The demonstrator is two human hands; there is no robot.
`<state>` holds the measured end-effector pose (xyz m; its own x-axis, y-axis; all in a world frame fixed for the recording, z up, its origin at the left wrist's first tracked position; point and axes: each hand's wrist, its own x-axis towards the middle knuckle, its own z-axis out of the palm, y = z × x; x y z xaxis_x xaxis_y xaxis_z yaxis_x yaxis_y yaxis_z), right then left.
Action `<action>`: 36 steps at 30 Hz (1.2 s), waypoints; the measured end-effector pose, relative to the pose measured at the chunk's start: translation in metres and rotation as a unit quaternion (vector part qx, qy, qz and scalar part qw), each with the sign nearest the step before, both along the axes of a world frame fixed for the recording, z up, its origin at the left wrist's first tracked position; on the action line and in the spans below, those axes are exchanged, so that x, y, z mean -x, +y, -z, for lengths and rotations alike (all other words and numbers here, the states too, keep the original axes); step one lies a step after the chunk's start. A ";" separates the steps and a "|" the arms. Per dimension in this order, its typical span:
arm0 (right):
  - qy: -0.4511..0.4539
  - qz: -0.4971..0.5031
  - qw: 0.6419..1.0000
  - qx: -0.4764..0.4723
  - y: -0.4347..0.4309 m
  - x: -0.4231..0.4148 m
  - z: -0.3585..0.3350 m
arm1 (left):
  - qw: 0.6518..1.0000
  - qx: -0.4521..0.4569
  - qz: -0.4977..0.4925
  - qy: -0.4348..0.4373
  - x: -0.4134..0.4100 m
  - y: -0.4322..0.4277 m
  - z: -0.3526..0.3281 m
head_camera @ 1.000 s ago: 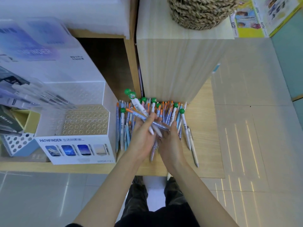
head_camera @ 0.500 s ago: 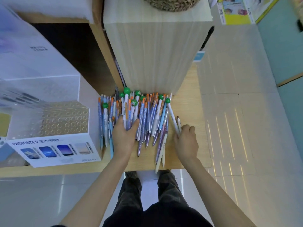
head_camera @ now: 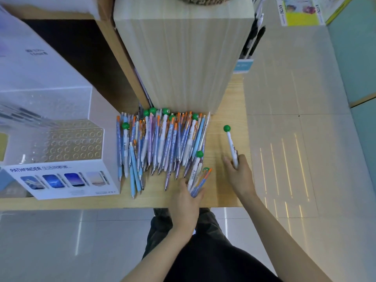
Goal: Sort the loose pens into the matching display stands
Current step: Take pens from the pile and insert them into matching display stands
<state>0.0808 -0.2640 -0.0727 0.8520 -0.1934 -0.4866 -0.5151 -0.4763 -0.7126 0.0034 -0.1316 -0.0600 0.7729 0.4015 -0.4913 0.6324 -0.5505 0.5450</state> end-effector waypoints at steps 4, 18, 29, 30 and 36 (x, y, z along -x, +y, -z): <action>-0.008 -0.001 1.000 -0.024 -0.005 0.008 0.002 | 0.996 -0.080 -0.032 0.000 -0.008 -0.013 0.001; -0.001 0.054 0.992 -0.113 0.004 -0.014 0.004 | 0.999 0.015 0.009 -0.031 -0.019 0.005 -0.015; 0.018 0.044 0.997 0.060 0.047 -0.068 -0.003 | 0.966 0.192 -0.135 -0.107 -0.065 0.078 -0.078; 0.026 0.045 0.997 0.057 0.052 -0.067 -0.002 | 0.966 0.190 -0.135 -0.109 -0.070 0.086 -0.077; 0.062 0.127 0.988 -0.061 0.067 -0.066 0.002 | 0.967 0.217 -0.103 -0.090 -0.089 0.107 -0.073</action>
